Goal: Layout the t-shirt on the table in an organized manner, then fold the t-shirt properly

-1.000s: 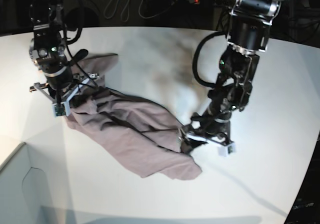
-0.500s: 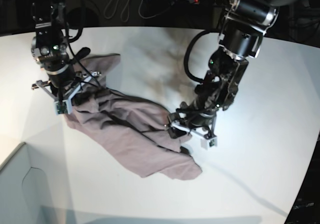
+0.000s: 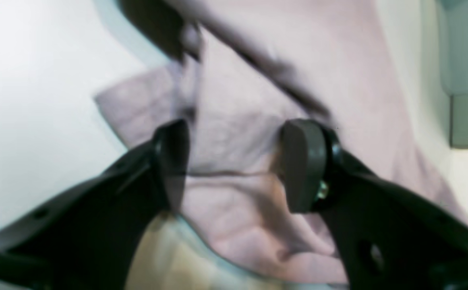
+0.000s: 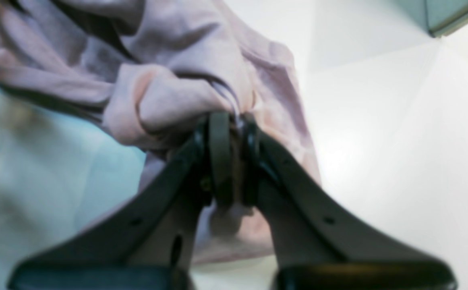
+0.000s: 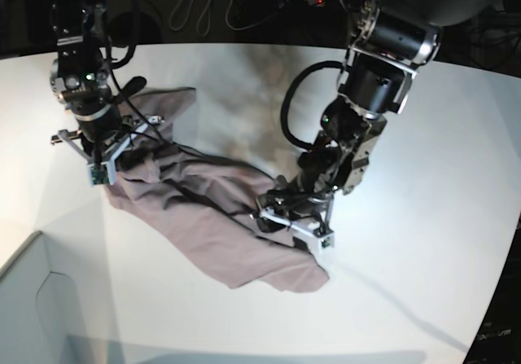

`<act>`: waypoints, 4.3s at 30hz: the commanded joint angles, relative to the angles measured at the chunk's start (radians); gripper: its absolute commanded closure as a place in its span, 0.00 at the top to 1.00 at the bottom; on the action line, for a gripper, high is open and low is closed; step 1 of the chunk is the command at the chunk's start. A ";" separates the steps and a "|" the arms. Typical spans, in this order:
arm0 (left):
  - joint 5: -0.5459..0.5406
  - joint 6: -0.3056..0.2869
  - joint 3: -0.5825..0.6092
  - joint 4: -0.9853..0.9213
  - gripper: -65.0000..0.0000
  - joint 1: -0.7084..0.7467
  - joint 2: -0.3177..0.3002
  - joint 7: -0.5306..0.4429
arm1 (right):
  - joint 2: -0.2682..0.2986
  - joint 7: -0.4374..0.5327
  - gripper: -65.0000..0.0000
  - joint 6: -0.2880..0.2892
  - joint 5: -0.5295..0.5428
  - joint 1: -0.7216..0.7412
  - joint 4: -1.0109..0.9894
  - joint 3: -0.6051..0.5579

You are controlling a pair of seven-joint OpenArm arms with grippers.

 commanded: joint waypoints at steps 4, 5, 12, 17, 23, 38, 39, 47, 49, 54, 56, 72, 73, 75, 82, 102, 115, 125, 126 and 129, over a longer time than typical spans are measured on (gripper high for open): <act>-0.005 -0.012 0.000 0.012 0.15 -0.033 0.015 -0.016 | 0.012 0.019 0.00 -0.013 -0.002 0.004 0.014 0.004; -0.007 -0.012 -0.002 0.012 0.01 -0.033 0.015 -0.016 | 0.012 0.021 0.00 -0.013 -0.002 0.005 0.007 0.004; -0.042 -0.005 -0.011 0.320 0.00 0.028 -0.105 -0.009 | 0.041 0.028 0.00 -0.013 -0.003 0.014 -0.032 0.012; -0.125 -0.005 -0.091 0.638 0.00 0.094 -0.264 -0.009 | 0.062 0.028 0.00 -0.013 -0.003 0.043 -0.024 0.012; -0.168 -0.005 -0.238 0.791 0.00 0.126 -0.361 -0.009 | 0.073 0.028 0.00 -0.013 -0.003 0.080 0.034 0.006; -0.171 -0.012 -0.551 0.819 0.00 0.187 -0.350 0.251 | 0.008 0.030 0.00 -0.013 -0.002 0.073 0.172 -0.019; -0.173 -0.014 -0.565 0.840 0.00 0.206 -0.350 0.251 | 0.008 0.030 0.00 -0.013 -0.002 0.063 0.172 -0.030; -0.173 -0.014 -0.596 0.915 0.00 0.187 -0.338 0.250 | 0.012 0.030 0.00 -0.013 -0.002 0.062 0.172 -0.063; -0.165 -0.014 -0.576 0.891 0.00 0.120 -0.301 0.250 | 0.013 0.030 0.00 -0.013 -0.002 0.068 0.172 -0.062; -0.163 -0.014 -0.485 0.786 0.00 -0.035 -0.247 0.250 | 0.015 0.030 0.00 -0.013 -0.003 0.091 0.172 -0.057; -0.163 -0.014 -0.438 0.699 0.00 -0.096 -0.227 0.250 | 0.024 0.030 0.00 -0.013 -0.003 0.093 0.171 -0.057; -0.163 -0.014 -0.375 -0.145 0.42 -0.412 -0.091 0.146 | 0.041 0.030 0.00 -0.013 -0.003 0.112 0.079 -0.033; -0.163 -0.014 -0.347 -0.151 0.51 -0.412 -0.089 0.144 | 0.042 0.030 0.00 -0.013 -0.003 0.112 0.070 -0.033; -0.171 -0.014 -0.295 -0.150 0.57 -0.403 -0.094 0.147 | 0.042 0.030 0.00 -0.013 -0.003 0.114 0.054 -0.033; -0.170 -0.011 -0.272 0.203 0.54 -0.159 -0.097 0.150 | 0.044 0.030 0.00 -0.013 -0.003 0.134 0.037 -0.033; 0.130 -0.014 -0.267 0.217 0.54 0.048 -0.036 0.143 | 0.039 0.021 0.00 -0.013 -0.003 0.128 0.036 -0.037; 0.180 -0.014 -0.271 0.094 0.54 -0.007 -0.028 0.141 | 0.039 0.021 0.00 -0.013 -0.003 0.128 0.036 -0.034; 0.180 -0.014 -0.269 0.093 0.01 -0.014 -0.008 0.141 | 0.039 0.028 0.00 -0.013 -0.003 0.128 -0.016 -0.036; 0.180 -0.014 -0.269 0.093 0.00 -0.017 -0.008 0.141 | 0.039 0.028 0.00 -0.013 -0.003 0.128 -0.016 -0.036; 0.180 -0.014 -0.257 0.101 0.00 -0.018 -0.008 0.143 | 0.039 0.028 0.00 -0.013 -0.003 0.129 -0.016 -0.036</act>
